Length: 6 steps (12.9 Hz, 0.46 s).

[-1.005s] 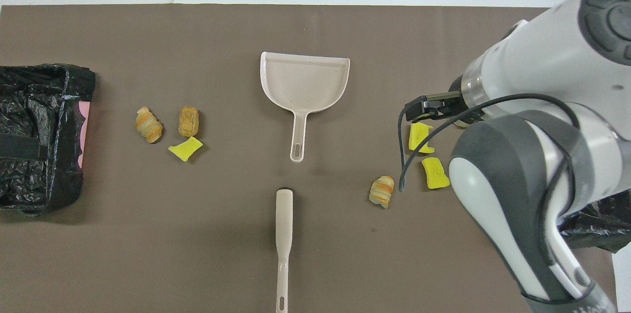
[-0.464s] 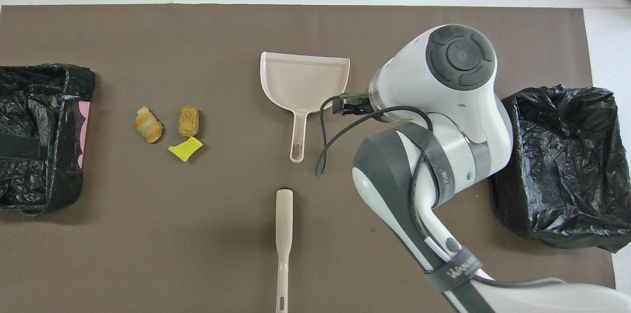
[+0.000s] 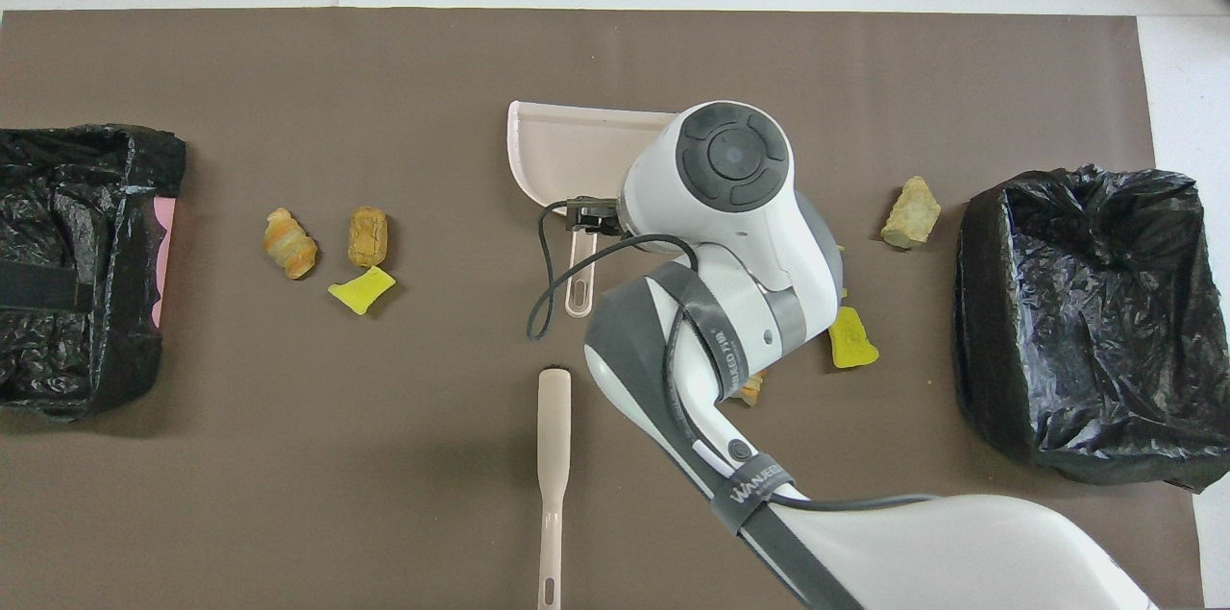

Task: Sweep and dump trash in bin
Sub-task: 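Reach the right gripper to the dustpan handle and grasp it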

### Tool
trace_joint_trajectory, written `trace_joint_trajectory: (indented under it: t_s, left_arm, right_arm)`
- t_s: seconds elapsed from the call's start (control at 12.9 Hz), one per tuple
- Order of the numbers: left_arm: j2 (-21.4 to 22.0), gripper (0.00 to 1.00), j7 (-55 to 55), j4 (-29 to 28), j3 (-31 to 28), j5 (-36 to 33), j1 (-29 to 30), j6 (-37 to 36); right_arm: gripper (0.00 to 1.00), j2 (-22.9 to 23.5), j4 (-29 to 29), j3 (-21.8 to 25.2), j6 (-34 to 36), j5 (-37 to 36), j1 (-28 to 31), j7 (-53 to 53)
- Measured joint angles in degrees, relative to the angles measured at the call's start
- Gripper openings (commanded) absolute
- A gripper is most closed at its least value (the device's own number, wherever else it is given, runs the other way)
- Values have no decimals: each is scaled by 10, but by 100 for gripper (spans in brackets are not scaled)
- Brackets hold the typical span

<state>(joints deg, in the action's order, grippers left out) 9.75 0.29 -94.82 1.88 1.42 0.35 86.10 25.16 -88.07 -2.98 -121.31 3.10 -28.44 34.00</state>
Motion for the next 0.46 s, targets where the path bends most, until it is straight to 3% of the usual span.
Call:
trace_joint_trajectory:
  t_s: [0.46]
  left_arm:
    - [0,100,0,0,0,0,0,0]
  right_arm:
    - [100,63,12,1,-30,-49,-42,45]
